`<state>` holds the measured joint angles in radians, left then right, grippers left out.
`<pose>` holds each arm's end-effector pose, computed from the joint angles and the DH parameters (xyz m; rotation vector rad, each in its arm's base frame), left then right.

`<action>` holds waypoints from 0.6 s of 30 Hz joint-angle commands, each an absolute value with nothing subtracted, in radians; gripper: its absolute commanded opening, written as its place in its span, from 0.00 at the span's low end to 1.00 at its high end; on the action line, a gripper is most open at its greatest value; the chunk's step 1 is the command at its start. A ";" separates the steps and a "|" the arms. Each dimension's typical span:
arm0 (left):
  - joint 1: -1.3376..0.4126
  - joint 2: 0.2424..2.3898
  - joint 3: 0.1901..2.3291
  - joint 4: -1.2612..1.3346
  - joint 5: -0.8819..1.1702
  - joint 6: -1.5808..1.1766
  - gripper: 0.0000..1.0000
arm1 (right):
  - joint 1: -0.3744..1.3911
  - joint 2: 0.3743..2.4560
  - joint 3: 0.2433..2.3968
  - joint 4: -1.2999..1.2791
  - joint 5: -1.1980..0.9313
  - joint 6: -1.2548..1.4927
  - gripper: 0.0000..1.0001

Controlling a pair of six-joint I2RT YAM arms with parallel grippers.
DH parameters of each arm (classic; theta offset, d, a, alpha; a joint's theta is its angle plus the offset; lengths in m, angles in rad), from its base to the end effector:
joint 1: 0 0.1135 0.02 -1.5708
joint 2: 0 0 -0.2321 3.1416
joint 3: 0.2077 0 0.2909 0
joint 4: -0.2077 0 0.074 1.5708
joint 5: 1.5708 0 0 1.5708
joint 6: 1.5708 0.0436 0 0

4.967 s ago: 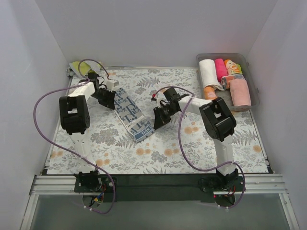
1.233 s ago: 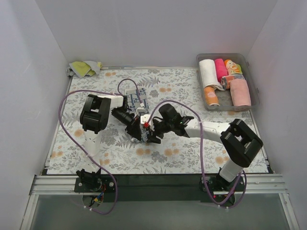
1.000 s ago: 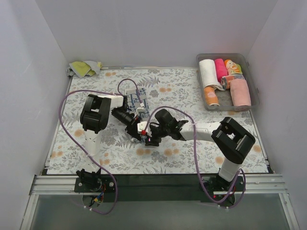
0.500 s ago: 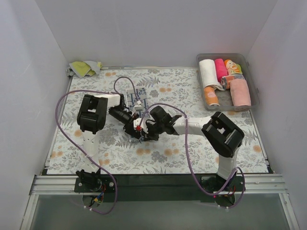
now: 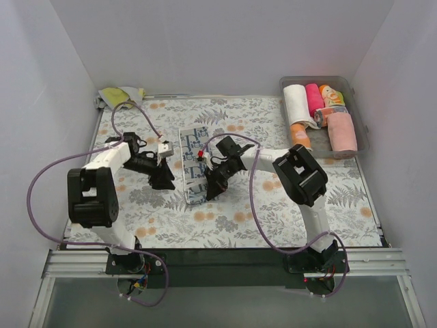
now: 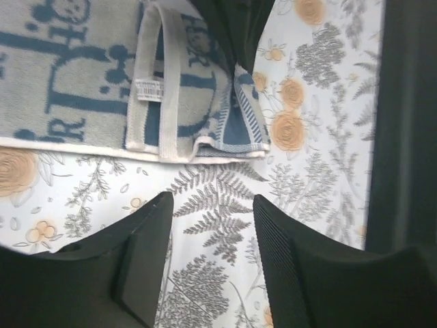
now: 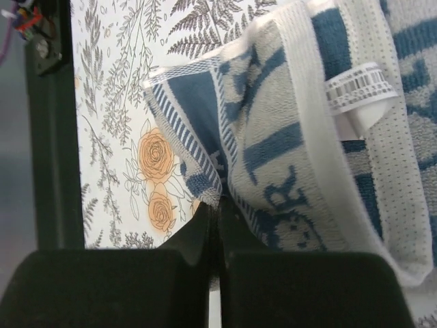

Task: Roll the towels
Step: Roll the towel

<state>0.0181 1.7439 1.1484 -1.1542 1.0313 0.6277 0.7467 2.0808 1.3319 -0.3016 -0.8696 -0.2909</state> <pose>0.3127 -0.0318 0.1373 0.6513 2.5086 -1.4650 0.2955 0.3188 0.0776 -1.5314 2.0492 1.3013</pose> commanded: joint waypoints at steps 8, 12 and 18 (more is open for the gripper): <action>-0.222 1.113 0.674 -0.539 0.718 0.627 0.56 | 0.707 2.321 1.574 -0.495 -1.080 -0.006 0.01; -0.376 1.006 0.565 -0.384 0.585 0.632 0.60 | 0.700 2.348 1.560 -0.494 -1.103 0.050 0.01; -0.551 1.037 0.506 -0.241 0.494 0.656 0.59 | 0.677 2.405 1.560 -0.491 -1.170 0.115 0.01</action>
<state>-0.5068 1.0321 0.5228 -0.3912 0.5751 0.6266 0.6872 2.3619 1.5509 -0.4534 -1.1664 0.0700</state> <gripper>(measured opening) 0.593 0.015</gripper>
